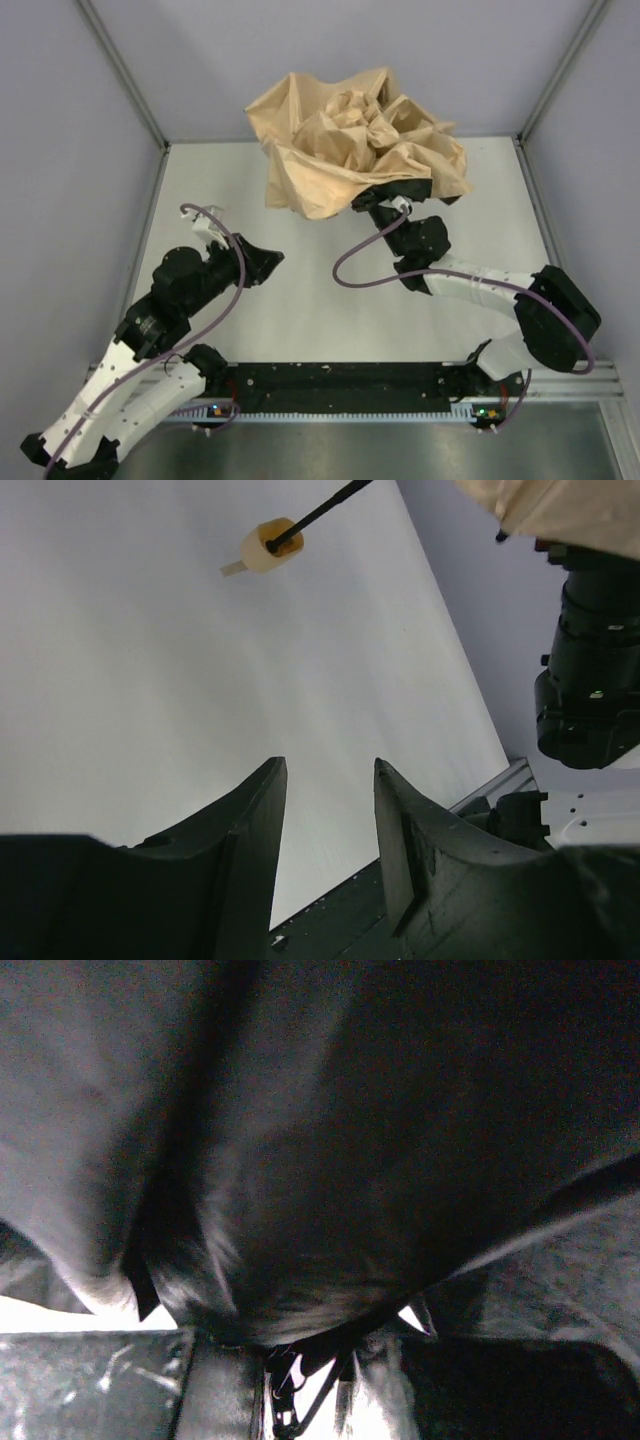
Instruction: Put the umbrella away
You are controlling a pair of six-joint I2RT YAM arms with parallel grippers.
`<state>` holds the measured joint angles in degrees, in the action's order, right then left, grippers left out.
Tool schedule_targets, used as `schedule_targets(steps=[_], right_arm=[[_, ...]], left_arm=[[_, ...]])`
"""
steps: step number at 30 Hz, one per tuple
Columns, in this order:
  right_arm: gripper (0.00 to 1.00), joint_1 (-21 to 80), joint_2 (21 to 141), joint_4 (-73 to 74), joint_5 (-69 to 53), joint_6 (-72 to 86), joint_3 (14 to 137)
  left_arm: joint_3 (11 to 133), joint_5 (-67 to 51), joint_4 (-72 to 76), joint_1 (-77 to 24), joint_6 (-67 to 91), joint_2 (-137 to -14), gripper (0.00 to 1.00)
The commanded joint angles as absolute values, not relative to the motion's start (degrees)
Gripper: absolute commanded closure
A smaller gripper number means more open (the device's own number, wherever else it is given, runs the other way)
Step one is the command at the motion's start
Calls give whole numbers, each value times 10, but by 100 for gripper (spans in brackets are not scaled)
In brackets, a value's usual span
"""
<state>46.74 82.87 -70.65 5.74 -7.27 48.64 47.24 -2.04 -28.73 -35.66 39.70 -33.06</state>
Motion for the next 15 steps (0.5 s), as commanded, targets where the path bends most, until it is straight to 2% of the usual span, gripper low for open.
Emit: schedule_targets(steps=[1,5,9,13,15], right_arm=[[100,471,868,-836,44,-25,394],[100,474,953,-922,58,-8,321],[100,475,928,-909,74,-4,304],[100,474,768,-604,51,24,382],[100,465,718,-488,32,60,427]], left_arm=[[476,-28,-303,-356,374,-303,53],[454,-37,-301,-357,359,-254,47],[482,-54,-296,-356,365,-234,43],[565,-48,-333,-356,408,-268,40],[622,-29,-355,-356,425,-295,34]])
